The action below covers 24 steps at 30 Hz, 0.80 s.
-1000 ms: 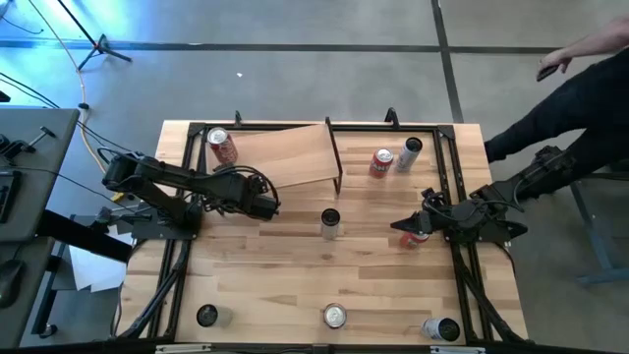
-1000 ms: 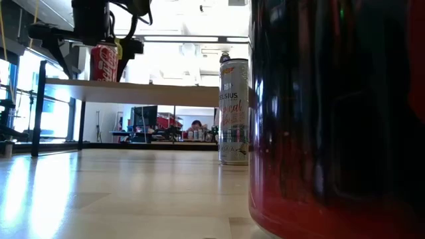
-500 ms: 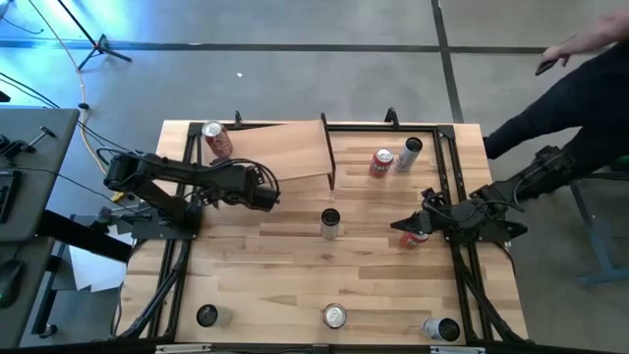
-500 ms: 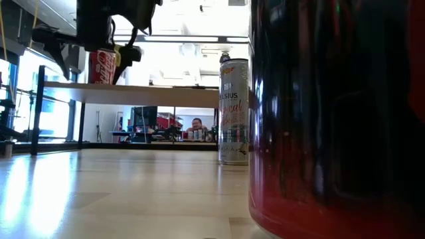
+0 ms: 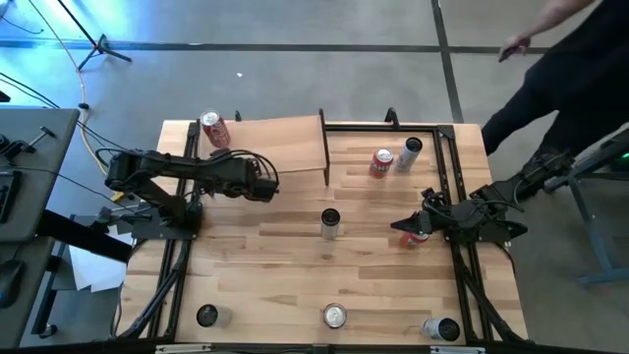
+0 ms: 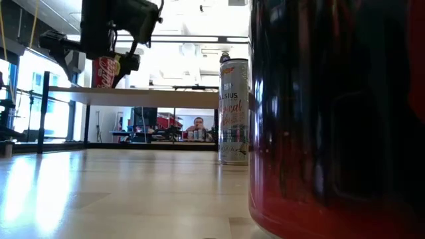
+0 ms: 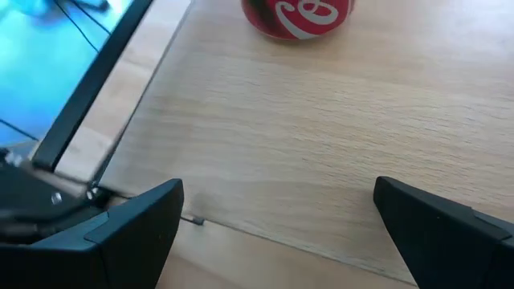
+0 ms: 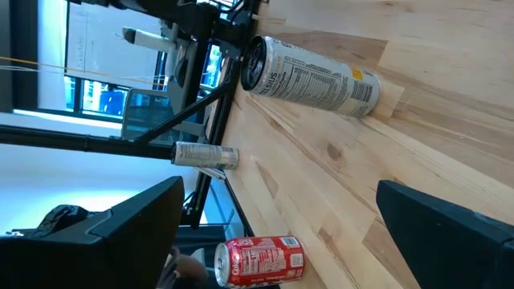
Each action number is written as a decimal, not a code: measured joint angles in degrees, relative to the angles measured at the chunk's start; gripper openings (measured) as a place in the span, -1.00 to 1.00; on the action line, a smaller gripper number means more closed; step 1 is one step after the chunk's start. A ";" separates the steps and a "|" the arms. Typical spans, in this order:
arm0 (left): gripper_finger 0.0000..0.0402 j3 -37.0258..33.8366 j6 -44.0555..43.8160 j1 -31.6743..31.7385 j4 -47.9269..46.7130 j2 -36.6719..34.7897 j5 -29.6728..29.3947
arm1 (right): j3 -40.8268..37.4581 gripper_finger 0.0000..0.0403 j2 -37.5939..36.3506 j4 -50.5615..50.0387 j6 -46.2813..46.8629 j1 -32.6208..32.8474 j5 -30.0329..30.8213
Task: Place canned beverage on shelf
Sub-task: Adjust the shelf on the table
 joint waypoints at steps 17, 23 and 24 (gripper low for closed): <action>0.99 -3.27 0.23 3.68 0.03 0.00 -6.09 | 0.00 0.99 -0.01 0.00 0.00 -0.01 0.00; 0.99 -3.32 0.78 5.57 0.24 0.04 -7.78 | 0.00 0.99 0.00 0.01 0.00 -0.02 0.00; 0.99 -3.32 1.06 5.89 0.27 0.04 -8.00 | 0.00 0.99 -0.01 0.02 0.00 -0.02 0.00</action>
